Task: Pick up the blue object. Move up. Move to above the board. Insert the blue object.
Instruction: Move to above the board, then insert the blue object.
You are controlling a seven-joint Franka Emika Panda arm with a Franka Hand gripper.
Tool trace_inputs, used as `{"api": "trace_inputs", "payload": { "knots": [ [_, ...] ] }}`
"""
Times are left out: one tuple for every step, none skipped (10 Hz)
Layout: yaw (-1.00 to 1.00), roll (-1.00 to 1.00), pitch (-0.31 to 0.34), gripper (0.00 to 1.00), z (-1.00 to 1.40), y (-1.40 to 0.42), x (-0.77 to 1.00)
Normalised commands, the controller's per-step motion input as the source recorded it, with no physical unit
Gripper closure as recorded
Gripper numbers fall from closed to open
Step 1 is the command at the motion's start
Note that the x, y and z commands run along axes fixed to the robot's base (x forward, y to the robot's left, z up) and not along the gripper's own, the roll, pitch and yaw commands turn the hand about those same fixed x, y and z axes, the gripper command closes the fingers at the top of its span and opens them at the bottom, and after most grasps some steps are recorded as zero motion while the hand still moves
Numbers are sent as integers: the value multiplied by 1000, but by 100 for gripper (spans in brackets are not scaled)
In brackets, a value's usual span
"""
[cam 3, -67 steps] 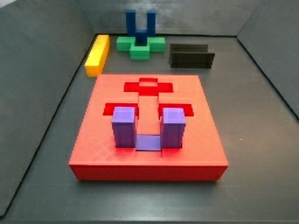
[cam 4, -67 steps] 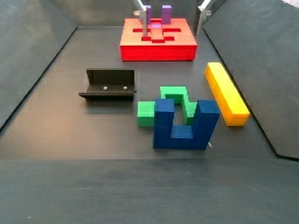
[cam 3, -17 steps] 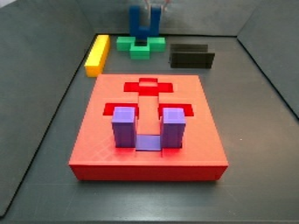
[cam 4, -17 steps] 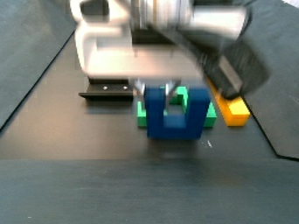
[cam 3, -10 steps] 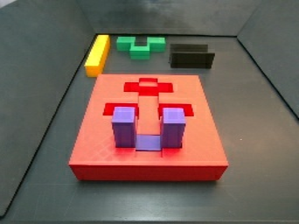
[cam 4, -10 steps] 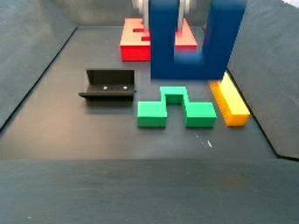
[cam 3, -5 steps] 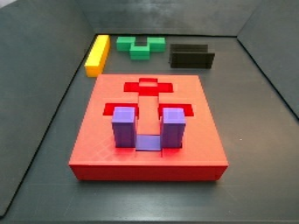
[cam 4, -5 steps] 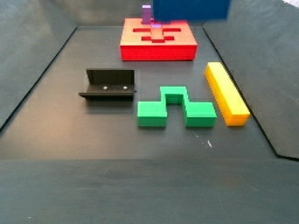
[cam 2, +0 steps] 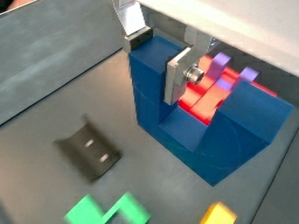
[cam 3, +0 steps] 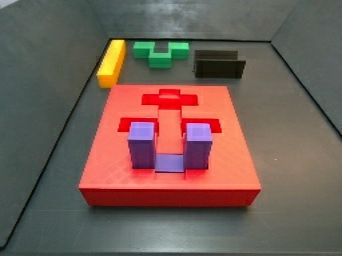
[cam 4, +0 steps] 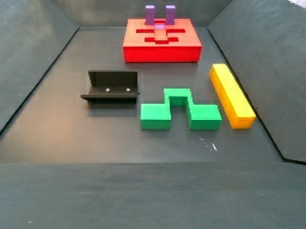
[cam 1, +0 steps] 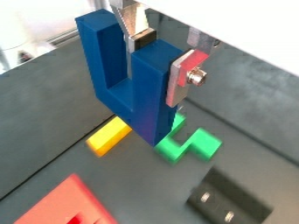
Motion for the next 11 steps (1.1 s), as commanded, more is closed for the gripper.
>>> {"api": "trace_inputs", "payload": {
  "knots": [
    [13,-15,8,100,141,-1400,-120],
    [11,2,14,100,149,-1400,-117],
    [9,-4,22,100,162,-1400,-108],
    [9,-1,48,100,181,-1400,-93],
    [7,9,71,100,191,-1400,-69],
    [9,10,111,100,77,-501,22],
    [0,0,0,100,0,26,0],
    [-17,-214,-77,100,-243,0,23],
    [-200,-327,-140,100,-260,0,197],
    [-274,-357,-123,100,-203,0,414],
    [-257,-339,-123,100,-223,0,403]
  ]
}}
